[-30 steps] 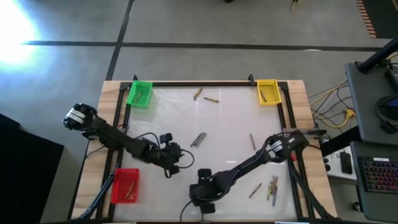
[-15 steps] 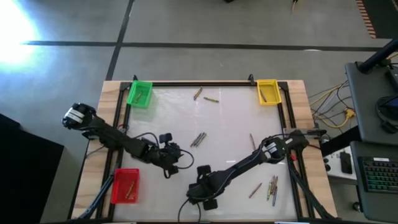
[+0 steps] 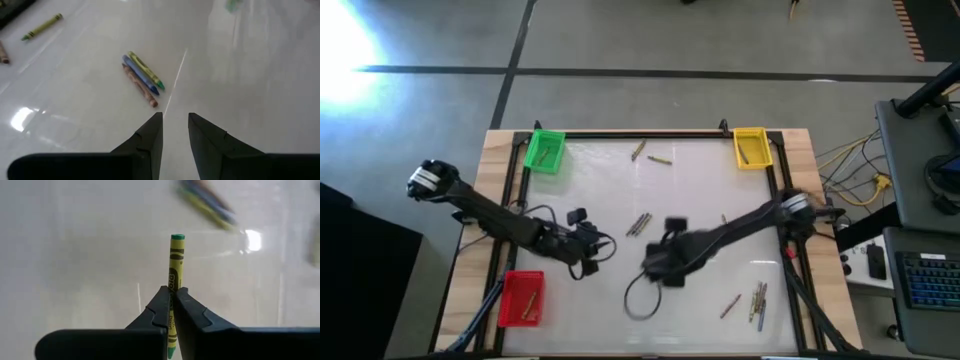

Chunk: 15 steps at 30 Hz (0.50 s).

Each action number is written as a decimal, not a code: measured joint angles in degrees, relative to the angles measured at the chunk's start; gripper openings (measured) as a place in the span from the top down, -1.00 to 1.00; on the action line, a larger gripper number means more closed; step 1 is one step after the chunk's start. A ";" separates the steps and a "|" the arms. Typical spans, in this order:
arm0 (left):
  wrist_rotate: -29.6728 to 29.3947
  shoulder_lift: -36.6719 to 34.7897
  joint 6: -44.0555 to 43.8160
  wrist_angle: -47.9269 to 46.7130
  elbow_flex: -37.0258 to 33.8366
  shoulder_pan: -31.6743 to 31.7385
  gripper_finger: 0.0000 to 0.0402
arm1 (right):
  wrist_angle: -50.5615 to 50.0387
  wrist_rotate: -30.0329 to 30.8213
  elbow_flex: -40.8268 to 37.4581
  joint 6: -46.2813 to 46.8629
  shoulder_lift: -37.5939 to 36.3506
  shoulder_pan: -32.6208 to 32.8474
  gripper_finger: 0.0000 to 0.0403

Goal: Sort crayons
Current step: Put the green crayon into the yellow basket

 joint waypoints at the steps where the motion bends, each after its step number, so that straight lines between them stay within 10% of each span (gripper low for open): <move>1: -0.29 -0.93 -0.03 2.36 -1.65 -0.08 0.62 | 0.62 1.19 -3.22 1.09 -2.64 -1.01 0.96; 15: -2.23 1.19 3.70 20.76 -10.35 0.28 0.62 | 4.66 9.60 -35.52 12.64 -35.92 -24.85 0.96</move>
